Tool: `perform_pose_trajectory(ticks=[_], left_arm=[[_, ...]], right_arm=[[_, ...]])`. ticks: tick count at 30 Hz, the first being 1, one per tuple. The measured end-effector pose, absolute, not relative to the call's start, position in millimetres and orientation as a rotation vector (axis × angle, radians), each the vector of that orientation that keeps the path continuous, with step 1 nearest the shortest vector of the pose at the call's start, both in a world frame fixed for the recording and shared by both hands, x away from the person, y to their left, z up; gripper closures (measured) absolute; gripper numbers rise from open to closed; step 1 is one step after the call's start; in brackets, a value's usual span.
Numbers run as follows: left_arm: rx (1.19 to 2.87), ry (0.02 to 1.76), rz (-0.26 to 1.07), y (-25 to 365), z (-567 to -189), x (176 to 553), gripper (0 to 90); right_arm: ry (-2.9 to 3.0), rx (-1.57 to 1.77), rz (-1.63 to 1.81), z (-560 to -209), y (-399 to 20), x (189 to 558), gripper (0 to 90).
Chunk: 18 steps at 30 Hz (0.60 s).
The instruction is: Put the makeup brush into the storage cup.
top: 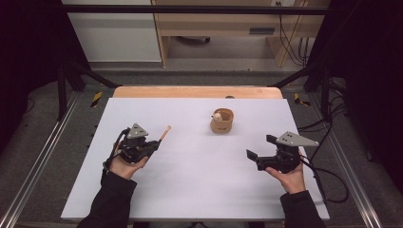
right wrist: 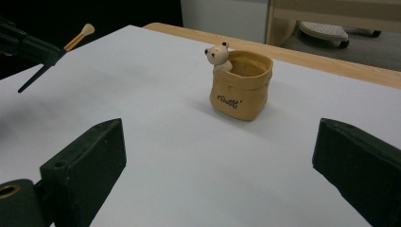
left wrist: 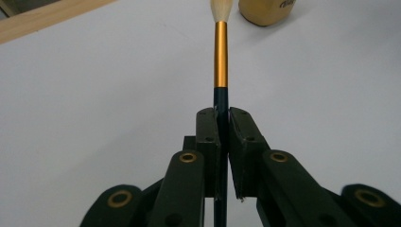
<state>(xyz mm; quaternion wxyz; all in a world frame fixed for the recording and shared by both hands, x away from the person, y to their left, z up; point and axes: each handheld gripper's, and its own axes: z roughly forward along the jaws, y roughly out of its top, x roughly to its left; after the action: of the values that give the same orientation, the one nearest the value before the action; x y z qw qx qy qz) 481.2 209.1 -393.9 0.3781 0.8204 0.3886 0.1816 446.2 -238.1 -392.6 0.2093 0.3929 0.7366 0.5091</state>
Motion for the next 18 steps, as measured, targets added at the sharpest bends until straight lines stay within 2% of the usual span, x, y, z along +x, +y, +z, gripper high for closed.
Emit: perform_pose_trajectory(ticks=[18], left_arm=[[1.921, 1.049, 0.528, 208, -385, 469, 83.3]], right_arm=[[2.059, 1.100, 1.418, -394, -236, 446, 3.9]])
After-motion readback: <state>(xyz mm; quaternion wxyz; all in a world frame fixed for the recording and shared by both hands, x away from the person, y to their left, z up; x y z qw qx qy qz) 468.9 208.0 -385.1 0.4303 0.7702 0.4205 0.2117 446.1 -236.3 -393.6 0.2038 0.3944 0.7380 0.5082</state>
